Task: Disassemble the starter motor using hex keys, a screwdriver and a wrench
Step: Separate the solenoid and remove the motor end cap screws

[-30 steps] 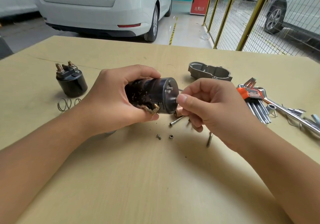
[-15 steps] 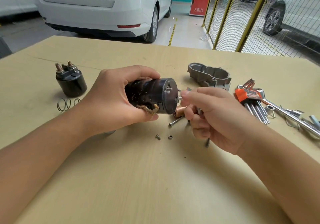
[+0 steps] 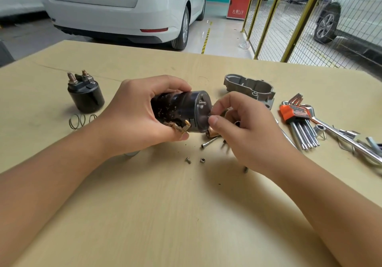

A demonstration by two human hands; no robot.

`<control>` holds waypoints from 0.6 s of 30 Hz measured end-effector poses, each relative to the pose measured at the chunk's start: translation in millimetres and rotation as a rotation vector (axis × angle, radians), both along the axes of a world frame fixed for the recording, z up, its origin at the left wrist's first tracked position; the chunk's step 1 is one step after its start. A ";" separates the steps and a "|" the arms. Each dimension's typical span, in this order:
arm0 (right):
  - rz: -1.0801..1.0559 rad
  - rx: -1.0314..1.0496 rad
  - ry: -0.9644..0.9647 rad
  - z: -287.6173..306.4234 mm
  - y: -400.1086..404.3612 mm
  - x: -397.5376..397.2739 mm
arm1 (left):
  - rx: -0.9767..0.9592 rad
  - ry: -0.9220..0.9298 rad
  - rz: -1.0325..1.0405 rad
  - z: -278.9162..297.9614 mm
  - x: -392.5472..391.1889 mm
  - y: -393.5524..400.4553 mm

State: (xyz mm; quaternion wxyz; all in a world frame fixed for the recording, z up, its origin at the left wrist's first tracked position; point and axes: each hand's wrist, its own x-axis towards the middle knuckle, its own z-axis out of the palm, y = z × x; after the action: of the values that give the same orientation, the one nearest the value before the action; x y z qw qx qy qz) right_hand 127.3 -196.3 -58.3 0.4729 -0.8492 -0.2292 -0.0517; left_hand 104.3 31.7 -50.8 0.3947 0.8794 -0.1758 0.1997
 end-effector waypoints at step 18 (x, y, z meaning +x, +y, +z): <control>0.002 -0.110 0.022 -4.3 -3.5 9.8 | -0.002 0.015 0.018 0.8 -0.5 0.2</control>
State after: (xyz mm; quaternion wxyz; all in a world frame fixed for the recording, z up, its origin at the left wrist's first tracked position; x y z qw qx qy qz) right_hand 137.0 -199.7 -62.5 0.4280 -0.8743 -0.2271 -0.0292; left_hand 103.8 31.9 -50.0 0.3950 0.8822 -0.1645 0.1967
